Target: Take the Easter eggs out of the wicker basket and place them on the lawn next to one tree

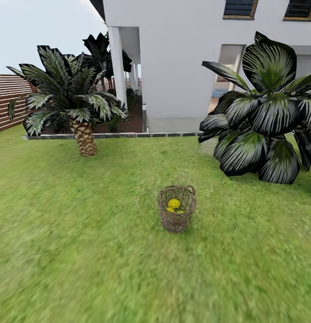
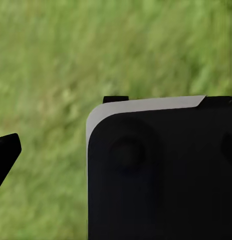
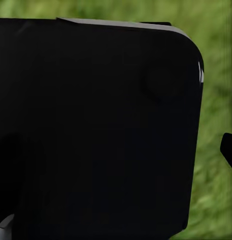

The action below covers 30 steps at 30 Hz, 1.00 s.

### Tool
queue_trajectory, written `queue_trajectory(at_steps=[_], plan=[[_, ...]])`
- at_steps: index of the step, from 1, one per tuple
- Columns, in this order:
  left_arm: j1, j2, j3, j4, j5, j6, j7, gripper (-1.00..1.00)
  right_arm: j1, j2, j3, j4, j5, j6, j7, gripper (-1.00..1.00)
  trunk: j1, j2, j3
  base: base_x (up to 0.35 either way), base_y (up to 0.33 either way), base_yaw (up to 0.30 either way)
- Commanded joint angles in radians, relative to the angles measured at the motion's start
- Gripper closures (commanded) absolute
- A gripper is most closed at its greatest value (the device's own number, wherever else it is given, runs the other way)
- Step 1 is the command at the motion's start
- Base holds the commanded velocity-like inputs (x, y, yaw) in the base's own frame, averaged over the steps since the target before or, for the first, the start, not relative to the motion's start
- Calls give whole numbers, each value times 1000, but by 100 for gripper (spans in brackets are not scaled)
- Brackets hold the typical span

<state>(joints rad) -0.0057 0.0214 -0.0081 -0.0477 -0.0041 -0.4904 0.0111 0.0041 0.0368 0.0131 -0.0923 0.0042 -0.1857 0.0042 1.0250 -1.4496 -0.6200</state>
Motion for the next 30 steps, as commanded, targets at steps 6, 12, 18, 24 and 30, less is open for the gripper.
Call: queue_trajectory(at_steps=[6, 12, 18, 24, 30], plan=[[0, 0, -1, 1, -1, -4, 1, -100, 1, 0, 1, -1, 0, -1, 0, -100, 0, 0, -1, 10, -26, 0], [-1, 0, -1, 1, -1, -4, 1, -100, 1, 0, 2, -2, 1, -2, 0, -100, 0, 0, -1, 2, -44, 0], [0, 0, -1, 2, -1, -4, 1, -100, -8, -31, 3, -10, 0, -3, -8, -100, 0, 0, -1, 61, -211, 0], [0, 0, -1, 2, -2, -3, 1, -100, -8, -35, 6, 26, -1, -3, -8, -100, 0, 0, -1, 186, -212, 0], [0, 0, -1, 2, -2, -2, 1, -100, -7, -27, 7, 37, -5, -4, -3, -100, 0, 0, -1, 221, -210, 0]])
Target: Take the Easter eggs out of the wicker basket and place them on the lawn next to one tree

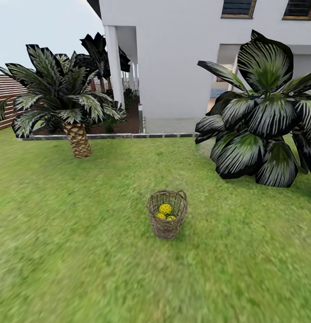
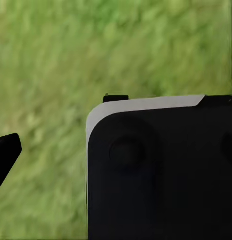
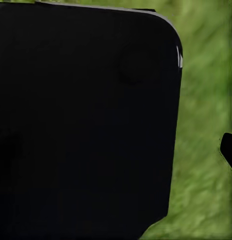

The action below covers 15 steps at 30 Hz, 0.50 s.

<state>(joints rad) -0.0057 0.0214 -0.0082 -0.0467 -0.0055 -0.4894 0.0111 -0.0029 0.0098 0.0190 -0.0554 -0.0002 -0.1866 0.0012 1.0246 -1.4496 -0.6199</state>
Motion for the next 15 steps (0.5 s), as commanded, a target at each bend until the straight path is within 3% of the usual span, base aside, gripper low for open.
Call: queue_trajectory(at_steps=[1, 8, 15], plan=[[0, 0, -1, 1, -1, -3, 1, -100, 0, 1, 3, 2, 1, -3, 1, -100, 0, 0, -1, 227, -210, 0], [0, -1, -1, 2, -2, -3, 1, -100, 0, 20, 7, 9, 8, -4, 9, -100, 0, 0, -1, 236, -210, 16], [0, -1, -1, 2, -2, -3, 2, -100, 0, 37, 13, 10, 15, -5, 11, -100, 0, 0, -1, 244, -210, 213]])
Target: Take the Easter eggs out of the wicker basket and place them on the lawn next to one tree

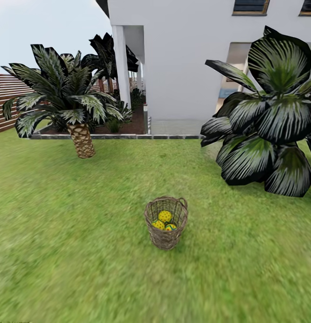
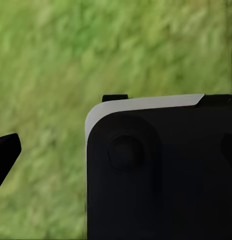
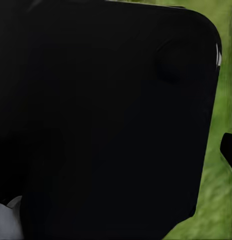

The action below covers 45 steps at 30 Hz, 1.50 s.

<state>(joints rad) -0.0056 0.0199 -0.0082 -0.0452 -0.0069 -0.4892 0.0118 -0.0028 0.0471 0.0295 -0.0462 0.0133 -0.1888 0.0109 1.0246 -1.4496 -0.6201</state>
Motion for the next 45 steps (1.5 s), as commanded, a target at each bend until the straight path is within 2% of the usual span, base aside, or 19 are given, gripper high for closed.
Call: queue_trajectory(at_steps=[1, 9, 36, 45], plan=[[-1, 0, -1, 1, -1, -3, 1, -100, 0, 1, 3, 1, 1, -3, 1, -100, 0, 0, -1, 245, -210, 267], [-1, 0, -1, 1, -1, -3, 1, -100, 0, 3, 13, 2, -1, -2, 1, -100, 0, 0, -2, 245, -211, 211], [-1, 0, -1, 1, -1, -3, 1, -100, 0, 3, 7, 2, -16, -1, -3, -100, 0, 0, -2, 236, -224, 9], [-1, 0, -1, 1, -1, -3, 1, -100, 0, 5, 9, 2, -16, 0, -3, -100, 0, 0, -5, 156, -195, 175]])
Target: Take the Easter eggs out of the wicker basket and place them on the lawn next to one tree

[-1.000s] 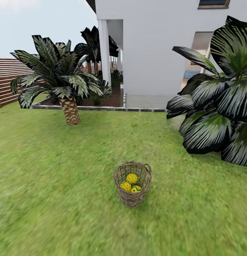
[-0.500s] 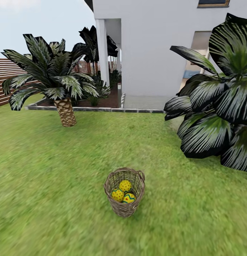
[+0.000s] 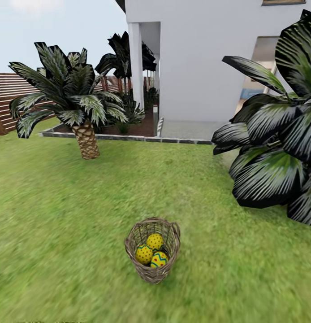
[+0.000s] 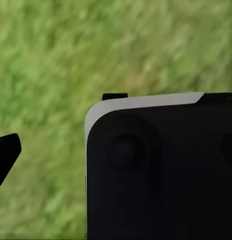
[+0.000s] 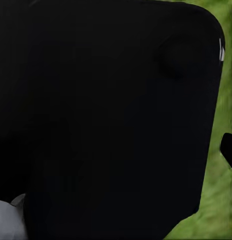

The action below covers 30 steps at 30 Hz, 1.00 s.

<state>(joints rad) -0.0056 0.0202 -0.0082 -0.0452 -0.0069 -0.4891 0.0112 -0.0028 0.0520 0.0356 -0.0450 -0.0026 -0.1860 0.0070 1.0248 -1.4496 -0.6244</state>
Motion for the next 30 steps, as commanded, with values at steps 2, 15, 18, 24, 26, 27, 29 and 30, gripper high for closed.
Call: queue_trajectory(at_steps=[2, 15, 18, 24, 26, 27, 29, 30], plan=[[-1, 0, -1, 0, -1, -3, 1, -100, 0, 1, 4, 0, 0, -3, 1, -100, 0, 0, -2, 81, -188, 253], [0, 0, -1, 0, -1, -3, 1, -100, 0, 6, 5, 0, 8, -3, 1, -100, 0, 0, -9, 18, -72, 266], [0, 0, -1, 1, -1, -3, 1, -100, 0, 7, 6, 1, 8, -4, 1, -100, 0, 0, -10, 1, -5, 269], [0, 0, -1, 1, -1, -3, 1, -100, 0, 8, 6, 2, 9, -4, 1, -100, 0, 0, -14, 0, -2, 269], [0, 0, -1, 0, -1, -3, 1, -100, 0, 8, 7, 2, 9, -3, 1, -100, 0, 0, -15, 0, 0, 269], [0, 0, -1, 0, -1, -3, 1, -100, 0, 8, 7, 2, 9, -3, 1, -100, 0, 0, -16, 0, 0, 269], [0, 0, -1, 1, -1, -3, 1, -100, 0, 8, 7, 2, 9, -4, 1, -100, 0, 0, -17, 0, 0, 269], [0, 0, -1, 1, -1, -3, 1, -100, 0, 8, 7, 2, 9, -3, 1, -100, 0, 0, -18, 0, 0, 269]])
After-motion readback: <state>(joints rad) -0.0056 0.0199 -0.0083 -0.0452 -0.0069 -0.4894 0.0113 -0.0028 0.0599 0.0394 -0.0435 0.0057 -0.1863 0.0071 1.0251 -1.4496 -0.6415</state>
